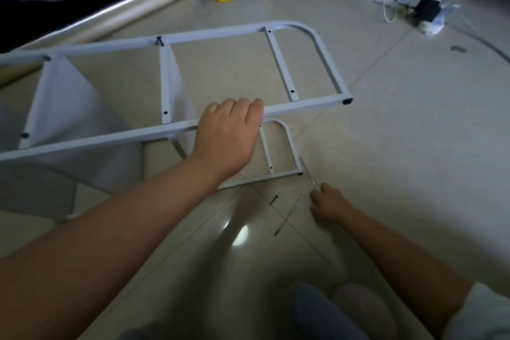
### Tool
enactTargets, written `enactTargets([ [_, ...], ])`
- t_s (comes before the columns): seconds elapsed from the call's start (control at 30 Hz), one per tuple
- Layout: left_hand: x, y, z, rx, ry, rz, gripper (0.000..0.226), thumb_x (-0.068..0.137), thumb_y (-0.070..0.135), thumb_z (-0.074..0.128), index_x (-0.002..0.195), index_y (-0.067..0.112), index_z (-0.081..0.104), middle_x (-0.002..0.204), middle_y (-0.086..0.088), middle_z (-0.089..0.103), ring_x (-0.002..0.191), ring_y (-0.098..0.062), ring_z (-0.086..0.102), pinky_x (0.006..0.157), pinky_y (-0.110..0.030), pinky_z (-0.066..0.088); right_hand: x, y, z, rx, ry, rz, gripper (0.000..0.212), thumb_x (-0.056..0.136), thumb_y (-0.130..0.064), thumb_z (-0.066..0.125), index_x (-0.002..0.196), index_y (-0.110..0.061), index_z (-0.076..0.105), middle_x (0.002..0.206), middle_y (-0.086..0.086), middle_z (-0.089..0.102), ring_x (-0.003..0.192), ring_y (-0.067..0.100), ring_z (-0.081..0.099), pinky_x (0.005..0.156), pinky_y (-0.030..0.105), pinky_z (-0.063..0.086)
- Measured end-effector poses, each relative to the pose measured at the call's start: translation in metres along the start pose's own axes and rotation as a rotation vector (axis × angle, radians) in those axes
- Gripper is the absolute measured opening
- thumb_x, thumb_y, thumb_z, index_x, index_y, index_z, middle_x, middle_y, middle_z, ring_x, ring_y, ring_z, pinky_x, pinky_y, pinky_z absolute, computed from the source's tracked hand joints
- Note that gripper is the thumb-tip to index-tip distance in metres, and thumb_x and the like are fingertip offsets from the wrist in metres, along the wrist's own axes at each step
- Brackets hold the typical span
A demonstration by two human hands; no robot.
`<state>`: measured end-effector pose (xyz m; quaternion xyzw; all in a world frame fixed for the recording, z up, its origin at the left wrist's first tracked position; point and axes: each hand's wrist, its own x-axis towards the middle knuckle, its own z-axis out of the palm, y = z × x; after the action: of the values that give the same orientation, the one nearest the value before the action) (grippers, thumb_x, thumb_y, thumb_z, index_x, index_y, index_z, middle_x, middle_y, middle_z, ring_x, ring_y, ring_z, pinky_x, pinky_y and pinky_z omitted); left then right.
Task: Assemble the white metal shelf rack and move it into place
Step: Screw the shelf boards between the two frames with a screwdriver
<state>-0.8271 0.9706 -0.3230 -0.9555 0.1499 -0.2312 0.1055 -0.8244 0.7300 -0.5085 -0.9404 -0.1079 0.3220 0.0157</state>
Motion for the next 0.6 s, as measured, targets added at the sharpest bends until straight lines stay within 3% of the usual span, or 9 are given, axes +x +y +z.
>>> enactTargets([
  [0.1,-0.003,-0.002,0.002,-0.004,0.027,0.001,0.019,0.073,0.009,0.063,0.091,0.006,0.069,0.063,-0.005,0.055,0.051,-0.023,0.049,0.049,-0.027,0.029,0.003,-0.011,0.007,-0.088,0.072,0.039,0.03,0.093,-0.006,0.037,0.12,-0.001,0.049,0.125,0.015,0.04,0.113,0.03,0.045,0.092,0.035,0.042],
  [0.23,-0.005,-0.006,0.002,-0.029,0.063,0.005,0.019,0.079,0.01,0.056,0.092,0.006,0.069,0.063,-0.005,0.054,0.052,-0.024,0.05,0.048,-0.027,0.03,-0.003,-0.007,-0.005,-0.02,0.255,0.061,0.024,0.091,-0.004,0.038,0.11,-0.003,0.053,0.115,0.015,0.05,0.102,0.027,0.054,0.079,0.031,0.043],
  [0.33,-0.005,-0.007,-0.002,-0.122,0.042,-0.015,0.029,0.086,0.018,0.042,0.088,0.005,0.068,0.062,-0.007,0.056,0.049,-0.025,0.052,0.047,-0.025,0.032,-0.008,0.008,-0.035,0.237,0.485,0.156,0.01,0.09,-0.002,0.041,0.095,-0.005,0.049,0.102,0.02,0.054,0.089,0.032,0.054,0.065,0.03,0.032],
  [0.43,0.0,-0.005,-0.014,-0.324,-0.064,-0.068,0.04,0.089,0.027,0.033,0.081,0.006,0.066,0.062,-0.008,0.058,0.048,-0.026,0.053,0.046,-0.023,0.029,-0.011,0.022,-0.083,0.523,0.746,0.268,0.013,0.095,-0.01,0.042,0.094,0.001,0.049,0.089,0.024,0.059,0.076,0.033,0.053,0.062,0.034,0.035],
  [0.5,0.008,-0.005,-0.019,-0.425,-0.177,-0.194,0.042,0.094,0.032,0.029,0.089,0.009,0.063,0.077,-0.007,0.06,0.066,-0.027,0.057,0.049,-0.025,0.028,-0.015,0.026,-0.121,0.705,0.905,0.298,0.017,0.095,-0.012,0.043,0.099,0.003,0.05,0.089,0.023,0.06,0.079,0.033,0.055,0.064,0.034,0.039],
  [0.6,0.02,-0.013,-0.014,-0.489,-0.269,-0.384,0.03,0.096,0.027,0.038,0.101,0.008,0.061,0.097,-0.009,0.056,0.089,-0.026,0.052,0.066,-0.029,0.034,-0.022,0.02,-0.172,1.005,1.06,0.272,0.018,0.093,-0.015,0.043,0.101,-0.002,0.053,0.087,0.017,0.062,0.077,0.033,0.061,0.067,0.038,0.052],
])
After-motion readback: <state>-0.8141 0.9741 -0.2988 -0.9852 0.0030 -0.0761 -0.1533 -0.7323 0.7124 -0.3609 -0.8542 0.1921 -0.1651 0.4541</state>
